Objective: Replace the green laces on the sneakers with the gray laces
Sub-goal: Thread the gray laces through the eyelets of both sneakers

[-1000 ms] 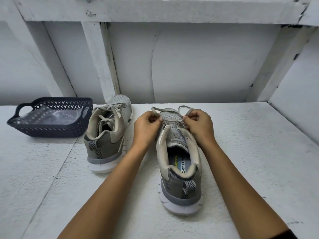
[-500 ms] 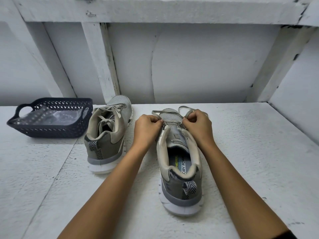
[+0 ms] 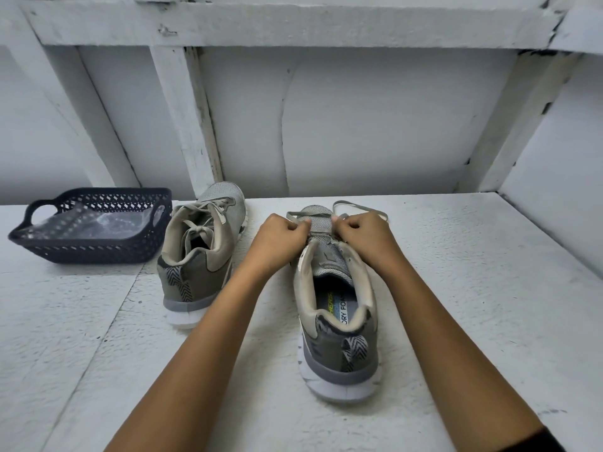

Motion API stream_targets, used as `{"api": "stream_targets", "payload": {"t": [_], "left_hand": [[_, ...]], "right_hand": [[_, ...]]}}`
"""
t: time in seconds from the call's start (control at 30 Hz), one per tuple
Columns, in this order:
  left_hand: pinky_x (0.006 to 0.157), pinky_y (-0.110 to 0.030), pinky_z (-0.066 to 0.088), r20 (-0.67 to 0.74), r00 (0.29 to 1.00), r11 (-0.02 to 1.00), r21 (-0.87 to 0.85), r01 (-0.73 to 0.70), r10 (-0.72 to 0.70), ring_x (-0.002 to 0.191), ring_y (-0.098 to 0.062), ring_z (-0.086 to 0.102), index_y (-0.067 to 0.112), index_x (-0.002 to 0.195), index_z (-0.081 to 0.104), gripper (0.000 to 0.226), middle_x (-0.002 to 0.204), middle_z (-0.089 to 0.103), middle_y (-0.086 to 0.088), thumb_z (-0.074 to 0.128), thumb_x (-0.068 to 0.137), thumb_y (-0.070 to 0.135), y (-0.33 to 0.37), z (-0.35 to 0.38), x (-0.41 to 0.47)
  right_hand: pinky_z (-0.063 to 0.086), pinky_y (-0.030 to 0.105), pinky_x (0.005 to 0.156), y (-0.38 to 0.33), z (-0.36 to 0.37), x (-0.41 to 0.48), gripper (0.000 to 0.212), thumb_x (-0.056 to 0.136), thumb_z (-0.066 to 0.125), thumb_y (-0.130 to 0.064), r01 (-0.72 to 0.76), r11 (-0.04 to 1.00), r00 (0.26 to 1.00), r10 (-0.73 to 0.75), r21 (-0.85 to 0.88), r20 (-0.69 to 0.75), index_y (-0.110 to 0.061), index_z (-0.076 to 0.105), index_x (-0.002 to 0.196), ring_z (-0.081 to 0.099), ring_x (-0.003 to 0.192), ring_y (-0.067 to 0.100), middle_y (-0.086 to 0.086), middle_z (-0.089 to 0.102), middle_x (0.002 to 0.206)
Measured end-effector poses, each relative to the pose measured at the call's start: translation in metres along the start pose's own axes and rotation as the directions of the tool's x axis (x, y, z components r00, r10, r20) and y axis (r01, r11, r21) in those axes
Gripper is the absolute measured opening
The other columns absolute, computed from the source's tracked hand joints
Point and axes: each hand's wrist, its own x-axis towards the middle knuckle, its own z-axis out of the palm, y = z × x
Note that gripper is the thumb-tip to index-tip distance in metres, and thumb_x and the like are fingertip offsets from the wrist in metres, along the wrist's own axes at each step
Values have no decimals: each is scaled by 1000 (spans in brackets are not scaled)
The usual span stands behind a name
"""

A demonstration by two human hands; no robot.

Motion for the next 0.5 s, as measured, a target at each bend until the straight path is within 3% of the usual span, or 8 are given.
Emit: {"api": "stream_targets", "payload": {"t": [0.1, 0.23, 0.3, 0.37, 0.43, 0.5], "left_hand": [[43, -16, 31, 136, 990, 990, -129, 62, -44, 45, -8, 41, 13, 51, 43, 52, 57, 46, -1, 57, 88, 47, 5, -3, -3], [63, -23, 41, 268, 958, 960, -224, 168, -105, 64, -14, 46, 6, 82, 66, 26, 74, 49, -6, 62, 83, 32, 4, -12, -4], [69, -24, 47, 307, 941, 932, -281, 230, -140, 72, -12, 49, 11, 81, 63, 18, 77, 52, -4, 56, 86, 26, 3, -18, -4], [64, -19, 47, 315, 936, 907, -330, 261, -154, 70, -10, 51, 13, 77, 57, 19, 78, 53, -4, 49, 90, 25, 2, -20, -4], [58, -17, 45, 308, 936, 893, -353, 279, -170, 69, -8, 52, 12, 87, 59, 21, 80, 55, -3, 44, 93, 26, 1, -20, -4], [56, -16, 43, 301, 938, 885, -370, 281, -172, 67, -7, 53, 11, 94, 60, 22, 78, 56, -1, 43, 93, 25, 0, -19, -4]], "right_hand": [[32, 26, 55, -10, -11, -2, 48, 84, 66, -40, -44, 999, 994, 43, 3, 103, 7, 67, 82, 44, 57, 11, 8, 54, 64], [28, 11, 35, -28, -25, 2, 11, 83, 67, -10, -45, 994, 965, 68, -96, 254, 0, 69, 81, 37, 31, 1, -5, 50, 44], [33, 9, 35, -36, -30, 8, 8, 83, 61, -1, -6, 985, 953, 58, -175, 296, -5, 66, 77, 44, 37, 2, 4, 58, 60], [43, 14, 45, -40, -33, 13, 9, 84, 58, -1, 44, 966, 946, 42, -255, 322, -8, 60, 88, 52, 53, 14, 12, 62, 76], [46, 23, 51, -43, -33, 17, 25, 83, 57, -3, 131, 925, 938, 0, -356, 346, -14, 48, 104, 56, 61, 20, 12, 64, 88], [47, 27, 57, -50, -33, 20, 29, 82, 56, -3, 274, 829, 896, -36, -488, 442, -20, 50, 104, 61, 69, 22, 8, 65, 96]]}}
